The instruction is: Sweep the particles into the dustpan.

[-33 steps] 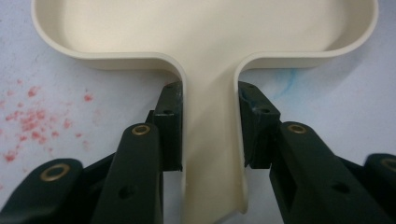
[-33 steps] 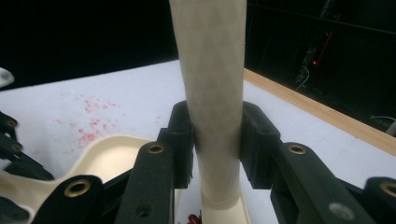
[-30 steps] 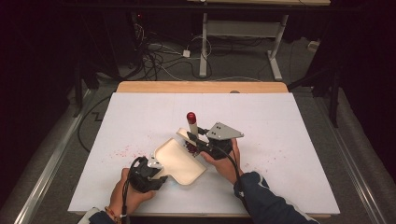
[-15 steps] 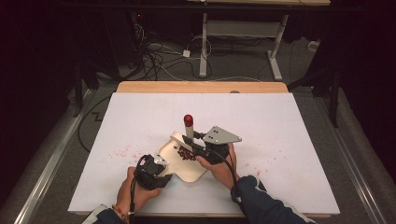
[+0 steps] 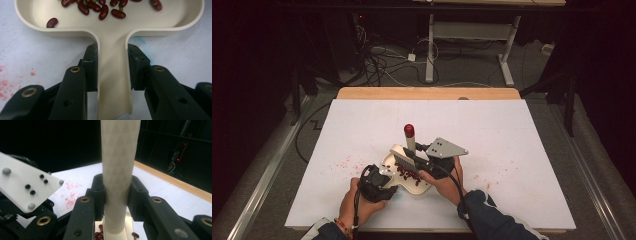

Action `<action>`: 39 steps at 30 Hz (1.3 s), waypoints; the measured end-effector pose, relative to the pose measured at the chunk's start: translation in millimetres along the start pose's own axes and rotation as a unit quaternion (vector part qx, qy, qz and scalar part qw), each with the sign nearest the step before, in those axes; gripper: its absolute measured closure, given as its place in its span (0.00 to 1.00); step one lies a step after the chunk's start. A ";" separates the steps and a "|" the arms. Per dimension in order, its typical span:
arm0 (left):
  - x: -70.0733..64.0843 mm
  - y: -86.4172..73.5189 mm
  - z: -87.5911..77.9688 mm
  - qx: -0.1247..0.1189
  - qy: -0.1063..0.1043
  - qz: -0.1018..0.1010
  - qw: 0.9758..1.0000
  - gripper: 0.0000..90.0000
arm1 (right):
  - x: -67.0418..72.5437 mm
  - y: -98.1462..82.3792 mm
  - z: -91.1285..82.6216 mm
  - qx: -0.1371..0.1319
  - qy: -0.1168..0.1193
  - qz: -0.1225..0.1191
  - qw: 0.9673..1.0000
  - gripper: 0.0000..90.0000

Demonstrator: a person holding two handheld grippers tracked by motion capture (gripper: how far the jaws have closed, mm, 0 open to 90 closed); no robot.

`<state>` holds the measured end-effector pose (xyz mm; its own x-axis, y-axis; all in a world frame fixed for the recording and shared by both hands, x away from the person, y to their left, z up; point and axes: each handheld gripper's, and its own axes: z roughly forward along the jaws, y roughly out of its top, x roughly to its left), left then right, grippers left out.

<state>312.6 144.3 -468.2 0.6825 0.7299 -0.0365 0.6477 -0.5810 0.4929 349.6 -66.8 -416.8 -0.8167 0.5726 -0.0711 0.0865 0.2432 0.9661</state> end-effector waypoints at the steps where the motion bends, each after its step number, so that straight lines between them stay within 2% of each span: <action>1: 0.2 -0.1 0.0 0.000 0.000 0.000 1.000 0.71 | -1.0 1.4 -1.1 -0.002 -0.002 -0.001 1.000 0.79; 5: 0.8 -0.4 0.1 -0.002 0.000 0.000 1.000 0.71 | -5.5 9.2 -8.8 -0.017 -0.001 0.011 1.000 0.79; 8: 1.1 -0.9 -0.2 -0.002 -0.002 -0.002 1.000 0.71 | -9.8 15.3 -14.3 -0.024 -0.004 0.007 1.000 0.79; 16: 3.5 -1.5 -1.2 0.000 -0.003 0.003 1.000 0.71 | -27.2 24.2 -28.2 -0.033 -0.017 0.014 0.999 0.79; 22: 4.2 -2.4 -1.5 0.000 -0.002 0.001 1.000 0.71 | -39.9 25.0 -38.7 -0.022 -0.046 0.003 0.999 0.79; 27: 5.4 -2.9 -2.3 0.004 -0.004 0.003 1.000 0.71 | -50.8 8.3 -45.5 -0.001 -0.073 -0.004 0.997 0.79; 30: 5.2 -2.4 -2.2 0.004 -0.004 0.002 1.000 0.71 | -58.6 -1.0 -43.2 0.004 -0.087 0.005 0.996 0.79; 32: 5.5 -2.0 -2.5 0.007 -0.005 0.003 1.000 0.71 | -61.3 -6.8 -37.8 0.000 -0.096 0.003 0.995 0.79; 35: 5.2 -1.5 -2.9 0.013 -0.005 0.007 1.000 0.71 | -55.6 -13.1 -31.9 -0.017 -0.118 -0.006 0.993 0.79; 37: 4.7 -1.2 -3.6 0.019 -0.007 0.013 1.000 0.71 | -50.5 -15.5 -22.4 -0.004 -0.114 -0.017 0.993 0.79; 39: 3.8 -1.5 -4.4 0.024 -0.012 0.015 1.000 0.71 | -46.4 -18.3 -16.3 -0.007 -0.109 -0.017 0.994 0.79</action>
<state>312.7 149.6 -465.3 0.7087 0.7041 -0.0434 0.6423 -0.6186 0.4525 376.6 -110.6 -427.1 -0.6752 0.7214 -0.1540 0.0527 0.2553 0.9654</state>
